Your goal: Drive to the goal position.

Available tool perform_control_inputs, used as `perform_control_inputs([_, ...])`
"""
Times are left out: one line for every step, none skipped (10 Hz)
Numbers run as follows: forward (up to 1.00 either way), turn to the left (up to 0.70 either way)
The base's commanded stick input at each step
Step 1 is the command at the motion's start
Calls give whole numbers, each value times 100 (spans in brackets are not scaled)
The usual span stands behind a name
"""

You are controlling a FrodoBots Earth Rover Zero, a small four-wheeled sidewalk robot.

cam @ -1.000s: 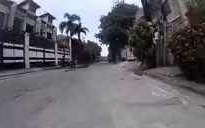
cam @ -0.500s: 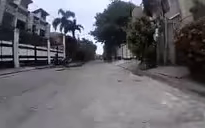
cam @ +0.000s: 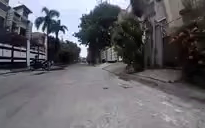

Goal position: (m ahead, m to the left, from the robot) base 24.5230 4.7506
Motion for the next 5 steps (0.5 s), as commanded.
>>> perform_control_inputs([100, 0])
perform_control_inputs([100, 0])
perform_control_inputs([100, 0])
perform_control_inputs([100, 0])
perform_control_inputs([100, 0])
